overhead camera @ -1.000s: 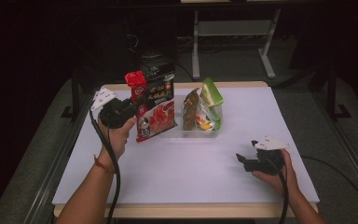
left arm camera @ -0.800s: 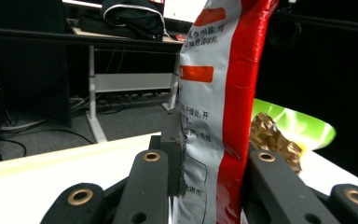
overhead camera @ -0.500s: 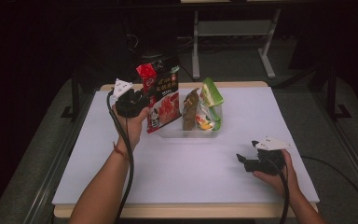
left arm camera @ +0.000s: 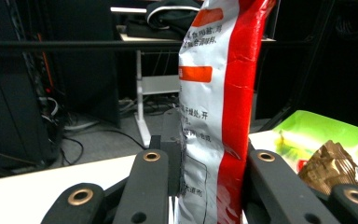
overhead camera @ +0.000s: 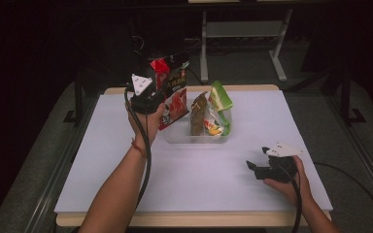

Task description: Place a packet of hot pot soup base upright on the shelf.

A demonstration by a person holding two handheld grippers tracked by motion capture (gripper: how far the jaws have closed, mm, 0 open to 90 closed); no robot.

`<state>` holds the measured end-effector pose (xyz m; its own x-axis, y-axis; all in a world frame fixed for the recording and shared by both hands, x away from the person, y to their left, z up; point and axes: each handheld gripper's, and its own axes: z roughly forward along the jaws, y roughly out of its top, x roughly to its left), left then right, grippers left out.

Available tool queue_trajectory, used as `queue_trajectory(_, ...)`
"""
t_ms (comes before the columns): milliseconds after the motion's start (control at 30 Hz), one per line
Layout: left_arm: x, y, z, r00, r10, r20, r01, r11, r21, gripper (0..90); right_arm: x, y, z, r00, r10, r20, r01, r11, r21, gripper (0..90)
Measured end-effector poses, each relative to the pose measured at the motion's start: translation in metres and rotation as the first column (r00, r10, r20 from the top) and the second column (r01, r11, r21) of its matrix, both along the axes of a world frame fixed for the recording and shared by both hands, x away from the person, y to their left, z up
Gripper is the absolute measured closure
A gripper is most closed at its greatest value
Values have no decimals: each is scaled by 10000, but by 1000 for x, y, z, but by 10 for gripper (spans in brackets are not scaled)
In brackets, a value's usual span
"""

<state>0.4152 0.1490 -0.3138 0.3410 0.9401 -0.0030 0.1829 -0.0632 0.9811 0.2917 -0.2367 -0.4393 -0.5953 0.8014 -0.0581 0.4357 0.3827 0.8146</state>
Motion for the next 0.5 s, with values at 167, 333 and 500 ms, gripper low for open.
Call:
queue_trajectory(167,6,-3,-4,9998,211,-39,-210,9997,95,755,0,1,-1,10000,53,-31,-53,10000,-49,218)
queue_trajectory(333,13,-7,-15,9998,135,-147,-140,9994,-303,755,-1,1,-1,10000,60,-33,-60,10000,-23,218)
queue_trajectory(500,15,-14,-21,9995,268,145,-262,9987,-428,752,0,3,-2,9998,159,-83,-160,9998,-122,217)
